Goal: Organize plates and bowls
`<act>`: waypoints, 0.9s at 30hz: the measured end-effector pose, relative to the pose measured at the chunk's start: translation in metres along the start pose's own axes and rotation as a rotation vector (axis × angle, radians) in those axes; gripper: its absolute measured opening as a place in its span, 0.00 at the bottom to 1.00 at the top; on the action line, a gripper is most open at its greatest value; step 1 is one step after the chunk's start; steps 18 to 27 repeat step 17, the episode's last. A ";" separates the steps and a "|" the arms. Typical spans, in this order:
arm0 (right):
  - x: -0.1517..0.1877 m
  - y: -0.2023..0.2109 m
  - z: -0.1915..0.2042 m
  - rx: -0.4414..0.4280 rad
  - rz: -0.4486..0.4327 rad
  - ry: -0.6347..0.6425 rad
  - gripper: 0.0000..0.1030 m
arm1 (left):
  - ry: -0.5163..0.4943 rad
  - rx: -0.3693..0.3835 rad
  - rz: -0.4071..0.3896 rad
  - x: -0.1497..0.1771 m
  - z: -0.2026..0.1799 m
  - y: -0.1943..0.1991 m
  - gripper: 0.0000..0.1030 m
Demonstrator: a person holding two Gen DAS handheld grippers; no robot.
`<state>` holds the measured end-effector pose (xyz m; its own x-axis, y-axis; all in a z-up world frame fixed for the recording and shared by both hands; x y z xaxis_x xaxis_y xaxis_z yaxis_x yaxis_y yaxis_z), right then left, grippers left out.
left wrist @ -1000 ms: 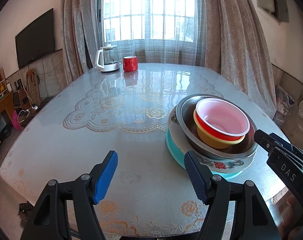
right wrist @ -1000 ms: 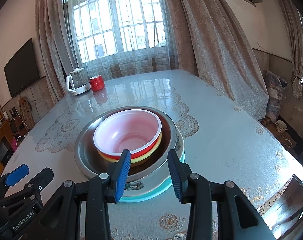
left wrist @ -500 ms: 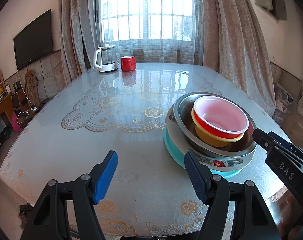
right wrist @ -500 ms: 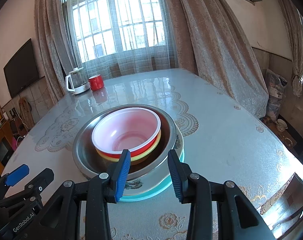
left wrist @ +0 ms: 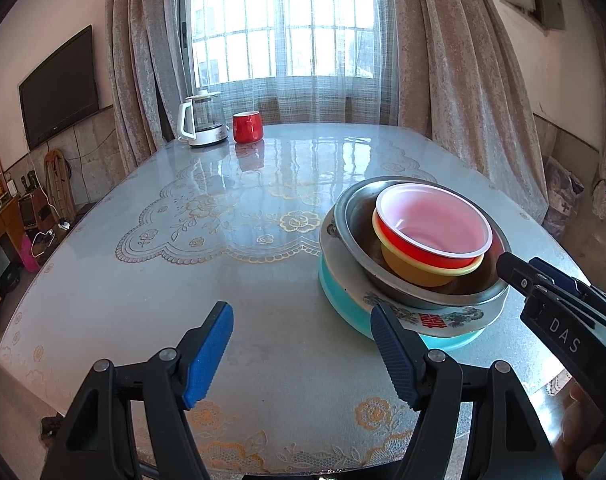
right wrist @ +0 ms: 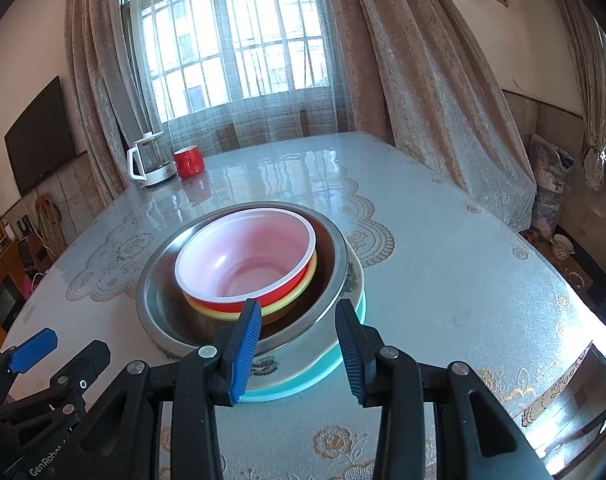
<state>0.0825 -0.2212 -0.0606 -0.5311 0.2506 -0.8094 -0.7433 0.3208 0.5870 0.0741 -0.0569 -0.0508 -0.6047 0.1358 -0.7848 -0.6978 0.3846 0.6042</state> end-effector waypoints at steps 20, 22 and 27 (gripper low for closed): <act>0.003 -0.012 -0.009 0.000 0.017 -0.024 0.38 | -0.010 -0.001 0.007 0.003 0.003 -0.012 0.73; 0.003 -0.012 -0.009 0.000 0.017 -0.024 0.38 | -0.010 -0.001 0.007 0.003 0.003 -0.012 0.73; 0.003 -0.012 -0.009 0.000 0.017 -0.024 0.38 | -0.010 -0.001 0.007 0.003 0.003 -0.012 0.73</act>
Point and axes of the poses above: each gripper's, at about its wrist camera, not at the fingertips, and y roughly against the way its jaws point, z to its left, x to its underside, the point moved 10 cm from there along -y, roughly the way its jaws point, and after that the axes turned 15 degrees about x, right-handed, at the moved point
